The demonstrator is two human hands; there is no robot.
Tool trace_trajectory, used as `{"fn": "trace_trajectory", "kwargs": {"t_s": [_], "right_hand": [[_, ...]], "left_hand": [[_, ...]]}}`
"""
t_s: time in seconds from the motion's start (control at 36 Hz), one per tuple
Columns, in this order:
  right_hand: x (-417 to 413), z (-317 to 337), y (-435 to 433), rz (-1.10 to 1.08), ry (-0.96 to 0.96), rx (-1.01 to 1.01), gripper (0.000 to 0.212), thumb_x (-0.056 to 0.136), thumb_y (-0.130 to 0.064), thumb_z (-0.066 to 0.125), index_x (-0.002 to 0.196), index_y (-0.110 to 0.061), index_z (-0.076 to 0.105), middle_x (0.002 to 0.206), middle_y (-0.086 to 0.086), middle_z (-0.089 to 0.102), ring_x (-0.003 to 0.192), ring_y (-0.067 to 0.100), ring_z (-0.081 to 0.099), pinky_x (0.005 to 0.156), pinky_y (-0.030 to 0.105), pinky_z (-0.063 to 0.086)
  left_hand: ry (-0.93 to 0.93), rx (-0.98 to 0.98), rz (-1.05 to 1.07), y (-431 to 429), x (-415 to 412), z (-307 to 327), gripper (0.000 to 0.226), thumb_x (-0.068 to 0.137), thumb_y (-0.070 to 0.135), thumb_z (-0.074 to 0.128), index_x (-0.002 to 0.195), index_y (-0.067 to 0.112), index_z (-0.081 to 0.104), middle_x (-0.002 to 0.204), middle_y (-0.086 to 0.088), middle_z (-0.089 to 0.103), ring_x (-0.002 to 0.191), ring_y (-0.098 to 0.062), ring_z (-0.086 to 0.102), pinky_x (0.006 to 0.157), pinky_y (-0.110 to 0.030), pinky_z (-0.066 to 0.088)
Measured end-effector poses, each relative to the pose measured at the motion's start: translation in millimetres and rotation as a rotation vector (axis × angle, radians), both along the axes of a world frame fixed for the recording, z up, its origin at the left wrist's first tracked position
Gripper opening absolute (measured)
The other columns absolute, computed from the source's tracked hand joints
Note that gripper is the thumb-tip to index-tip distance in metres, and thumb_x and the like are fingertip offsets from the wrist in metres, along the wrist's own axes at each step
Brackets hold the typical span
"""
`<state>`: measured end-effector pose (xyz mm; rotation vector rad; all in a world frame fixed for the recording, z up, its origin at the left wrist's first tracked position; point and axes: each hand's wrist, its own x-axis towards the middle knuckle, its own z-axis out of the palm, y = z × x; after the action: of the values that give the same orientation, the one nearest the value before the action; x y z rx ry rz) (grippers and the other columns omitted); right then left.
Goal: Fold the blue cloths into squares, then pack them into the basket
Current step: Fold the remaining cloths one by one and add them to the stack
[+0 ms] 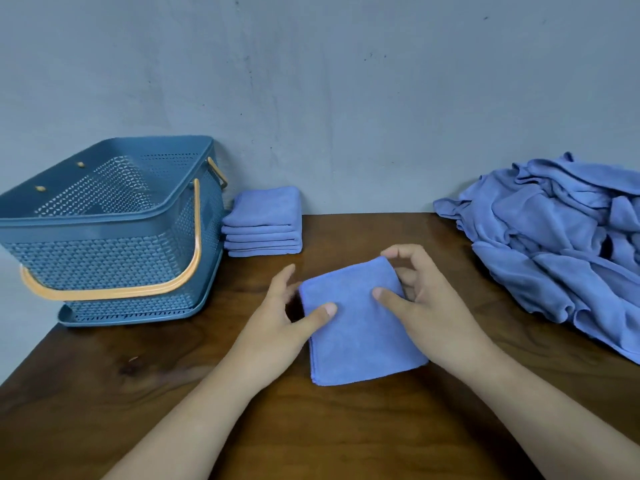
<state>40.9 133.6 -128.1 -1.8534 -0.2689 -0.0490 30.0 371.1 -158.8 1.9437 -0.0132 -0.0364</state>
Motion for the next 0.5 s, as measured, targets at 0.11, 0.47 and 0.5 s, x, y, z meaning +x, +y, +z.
{"fn": "trace_trajectory", "kwargs": {"t_s": [0.11,0.47,0.5], "right_hand": [[0,22,10,0.123,-0.157,-0.047,0.036,0.103,-0.006,0.064,0.127,-0.03,0.049,0.115,-0.001,0.07,0.107,0.023,0.069,0.091,0.044,0.055],[49,84,58,0.296,-0.443,-0.289,0.029,0.104,0.0,0.061,0.114,-0.022,0.078,0.117,-0.01,0.067,0.12,0.01,0.063,0.1,0.013,0.041],[54,90,62,0.302,-0.458,-0.283,0.029,0.103,0.001,0.061,0.113,-0.021,0.078,0.117,-0.009,0.066,0.12,0.01,0.063,0.1,0.012,0.041]], "left_hand": [[0.0,-0.368,0.069,5,8,5,0.089,0.069,0.054,0.093,0.145,0.038,0.05,0.128,0.01,0.072,0.118,-0.001,0.068,0.105,-0.032,0.051],[-0.121,-0.877,0.264,24,16,18,0.053,0.082,0.005,0.083,0.13,0.009,0.062,0.108,-0.008,0.075,0.105,-0.023,0.07,0.097,-0.046,0.054],[-0.115,-0.872,0.292,26,17,18,0.051,0.083,0.006,0.081,0.13,0.009,0.062,0.108,-0.007,0.074,0.106,-0.022,0.07,0.097,-0.045,0.054]]}}
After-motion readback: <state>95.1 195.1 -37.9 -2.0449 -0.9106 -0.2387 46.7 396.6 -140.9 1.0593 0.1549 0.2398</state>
